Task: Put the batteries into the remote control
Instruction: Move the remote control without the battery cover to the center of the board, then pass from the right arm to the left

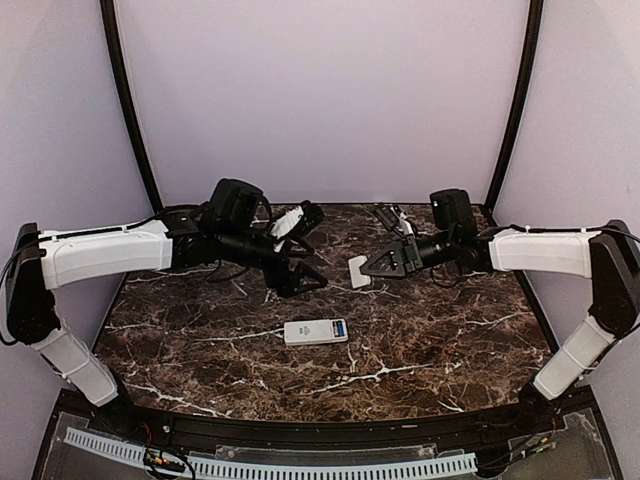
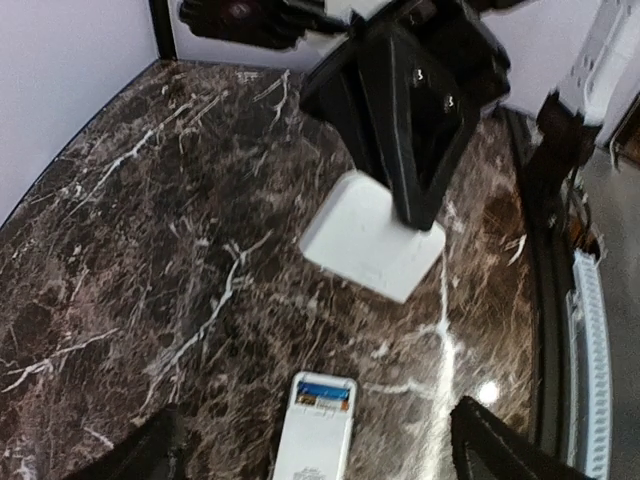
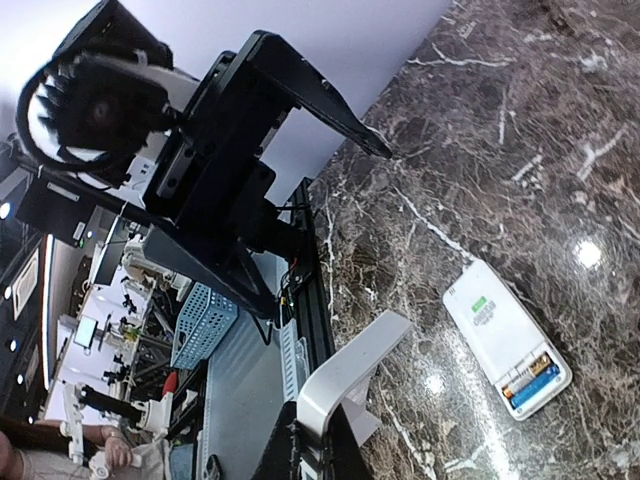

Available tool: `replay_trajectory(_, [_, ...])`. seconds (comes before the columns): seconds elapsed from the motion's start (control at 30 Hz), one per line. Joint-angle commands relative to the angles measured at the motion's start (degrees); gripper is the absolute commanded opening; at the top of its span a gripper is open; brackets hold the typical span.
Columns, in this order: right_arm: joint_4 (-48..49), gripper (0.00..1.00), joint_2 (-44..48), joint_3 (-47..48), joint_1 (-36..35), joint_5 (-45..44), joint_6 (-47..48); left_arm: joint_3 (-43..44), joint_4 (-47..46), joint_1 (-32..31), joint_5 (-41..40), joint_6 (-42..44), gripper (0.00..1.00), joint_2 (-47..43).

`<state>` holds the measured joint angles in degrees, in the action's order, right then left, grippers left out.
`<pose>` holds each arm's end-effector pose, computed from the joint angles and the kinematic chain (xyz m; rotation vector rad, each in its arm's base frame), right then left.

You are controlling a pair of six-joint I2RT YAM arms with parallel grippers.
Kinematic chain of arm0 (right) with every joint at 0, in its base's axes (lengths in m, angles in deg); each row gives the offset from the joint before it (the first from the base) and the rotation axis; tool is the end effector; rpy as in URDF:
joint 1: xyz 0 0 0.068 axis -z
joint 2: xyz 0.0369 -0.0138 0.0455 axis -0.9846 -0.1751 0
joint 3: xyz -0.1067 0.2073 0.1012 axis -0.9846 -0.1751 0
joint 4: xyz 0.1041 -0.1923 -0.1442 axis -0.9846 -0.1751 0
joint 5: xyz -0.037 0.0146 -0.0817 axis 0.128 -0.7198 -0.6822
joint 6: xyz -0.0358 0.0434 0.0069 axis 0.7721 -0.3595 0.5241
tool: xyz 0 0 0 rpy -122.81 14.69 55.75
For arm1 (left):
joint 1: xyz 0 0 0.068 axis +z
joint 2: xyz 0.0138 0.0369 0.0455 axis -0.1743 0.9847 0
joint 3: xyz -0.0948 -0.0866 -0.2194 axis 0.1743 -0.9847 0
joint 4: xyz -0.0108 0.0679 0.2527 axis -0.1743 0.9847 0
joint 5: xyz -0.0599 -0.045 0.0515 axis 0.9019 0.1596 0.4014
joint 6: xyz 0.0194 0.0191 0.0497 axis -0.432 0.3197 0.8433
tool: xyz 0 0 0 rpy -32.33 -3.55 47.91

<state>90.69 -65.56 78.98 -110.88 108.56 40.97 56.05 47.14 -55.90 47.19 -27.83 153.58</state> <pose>0.2689 0.2031 0.2220 -0.8071 2.0961 1.7707 0.2420 -0.2728 0.2672 1.2915 1.7264 -0.7753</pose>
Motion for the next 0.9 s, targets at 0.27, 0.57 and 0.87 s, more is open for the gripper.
replay_trajectory(0.27, [16.57,0.00,6.15,5.60,-2.54,9.01,5.13,6.95,-12.93,0.16,23.19,-19.18,0.44,-1.47])
replay_trajectory(0.57, [25.53,0.00,5.88,6.04,-3.95,11.61,1.00,8.19,-15.29,0.25,29.22,-21.53,0.34,-0.02])
replay_trajectory(0.87, [26.20,0.00,4.63,7.82,-5.39,12.44,0.58,8.70,-17.96,0.25,30.89,-21.98,0.31,0.93])
